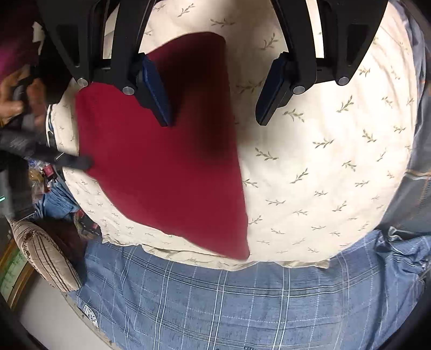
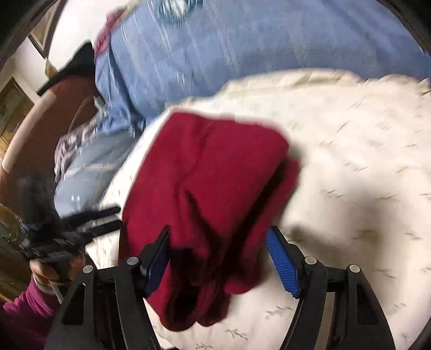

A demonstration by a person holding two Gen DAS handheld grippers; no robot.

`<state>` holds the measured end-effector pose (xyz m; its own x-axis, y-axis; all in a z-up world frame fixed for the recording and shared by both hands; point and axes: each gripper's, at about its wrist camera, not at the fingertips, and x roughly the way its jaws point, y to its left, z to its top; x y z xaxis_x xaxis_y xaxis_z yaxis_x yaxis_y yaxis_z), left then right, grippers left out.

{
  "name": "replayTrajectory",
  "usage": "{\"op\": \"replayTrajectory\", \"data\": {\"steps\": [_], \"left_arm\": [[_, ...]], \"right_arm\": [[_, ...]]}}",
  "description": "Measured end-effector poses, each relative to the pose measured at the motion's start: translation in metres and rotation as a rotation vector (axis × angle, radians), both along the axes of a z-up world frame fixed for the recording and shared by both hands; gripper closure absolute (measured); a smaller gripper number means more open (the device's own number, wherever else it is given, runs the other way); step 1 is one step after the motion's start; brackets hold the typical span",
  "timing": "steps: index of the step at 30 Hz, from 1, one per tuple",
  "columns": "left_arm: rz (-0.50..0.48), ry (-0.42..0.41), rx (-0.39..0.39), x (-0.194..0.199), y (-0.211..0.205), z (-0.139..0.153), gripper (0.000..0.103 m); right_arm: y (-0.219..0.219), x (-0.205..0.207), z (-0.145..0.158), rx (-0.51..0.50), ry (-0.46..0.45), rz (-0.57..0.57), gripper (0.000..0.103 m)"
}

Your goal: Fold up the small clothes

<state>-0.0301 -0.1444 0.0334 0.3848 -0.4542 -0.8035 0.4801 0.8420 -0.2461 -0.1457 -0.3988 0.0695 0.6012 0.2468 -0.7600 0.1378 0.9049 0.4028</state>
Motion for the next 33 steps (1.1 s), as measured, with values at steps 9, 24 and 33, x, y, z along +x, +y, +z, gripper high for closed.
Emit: {"op": "replayTrajectory", "data": {"steps": [9,24,33], "left_arm": [[0.002,-0.185,0.12,-0.021,-0.034,-0.004,0.037],[0.114,-0.356,0.138,-0.084,-0.03,0.003,0.037],[0.147,-0.37,0.131,-0.102,-0.021,0.011,0.037]], "right_arm": [[0.064,0.045,-0.008,-0.342,0.043,0.101,0.067],[0.07,-0.013,0.0,-0.307,-0.042,-0.048,0.04],[0.081,-0.024,-0.006,-0.389,-0.025,-0.141,0.024]]}}
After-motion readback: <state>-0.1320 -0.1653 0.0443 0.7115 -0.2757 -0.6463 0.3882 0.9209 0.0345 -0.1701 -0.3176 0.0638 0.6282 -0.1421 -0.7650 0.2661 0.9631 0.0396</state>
